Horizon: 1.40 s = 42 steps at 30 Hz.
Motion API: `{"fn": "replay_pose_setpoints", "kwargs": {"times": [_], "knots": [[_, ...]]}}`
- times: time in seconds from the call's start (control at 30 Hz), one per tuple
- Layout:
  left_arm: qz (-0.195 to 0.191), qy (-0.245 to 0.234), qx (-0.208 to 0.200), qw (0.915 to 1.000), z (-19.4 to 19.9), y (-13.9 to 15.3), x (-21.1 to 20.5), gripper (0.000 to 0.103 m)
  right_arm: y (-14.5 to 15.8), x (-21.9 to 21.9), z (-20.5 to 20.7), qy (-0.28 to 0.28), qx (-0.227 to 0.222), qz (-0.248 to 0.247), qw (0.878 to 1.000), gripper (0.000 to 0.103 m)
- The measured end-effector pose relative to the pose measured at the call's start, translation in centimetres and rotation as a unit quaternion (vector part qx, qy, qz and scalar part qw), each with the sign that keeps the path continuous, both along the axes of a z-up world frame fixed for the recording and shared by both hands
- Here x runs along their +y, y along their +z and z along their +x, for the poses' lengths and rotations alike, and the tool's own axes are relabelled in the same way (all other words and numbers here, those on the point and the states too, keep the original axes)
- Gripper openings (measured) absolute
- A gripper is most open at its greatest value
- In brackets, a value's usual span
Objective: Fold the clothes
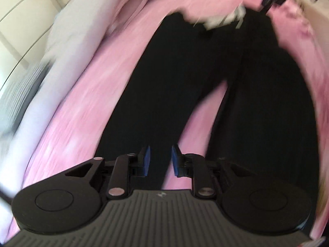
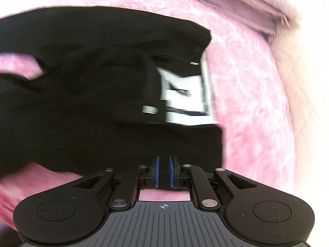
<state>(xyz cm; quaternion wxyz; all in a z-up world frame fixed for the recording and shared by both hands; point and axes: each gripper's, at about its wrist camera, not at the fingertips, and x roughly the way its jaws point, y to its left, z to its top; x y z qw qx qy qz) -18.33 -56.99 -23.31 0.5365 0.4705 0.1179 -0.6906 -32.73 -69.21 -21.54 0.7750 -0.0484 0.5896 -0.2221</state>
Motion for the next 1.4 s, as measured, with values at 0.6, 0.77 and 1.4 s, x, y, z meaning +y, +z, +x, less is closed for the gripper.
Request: {"fn": "replay_pose_setpoints", "kwargs": {"times": [0.6, 0.77, 1.4], "knots": [[0.019, -0.148, -0.063, 0.9868, -23.9, -6.1, -20.8, 0.037, -0.2, -13.0, -5.5, 0.103, -0.043, 0.097, 0.989, 0.091], [0.004, -0.125, -0.025, 0.9918, -22.0, -3.7, -20.6, 0.005, -0.4, -12.3, -3.5, 0.116, -0.036, 0.115, 0.986, 0.091], [0.034, -0.067, 0.024, 0.9968, -20.7, -0.4, -22.5, 0.005, -6.2, -25.9, 11.3, 0.074, -0.196, 0.32, 0.924, 0.064]]}}
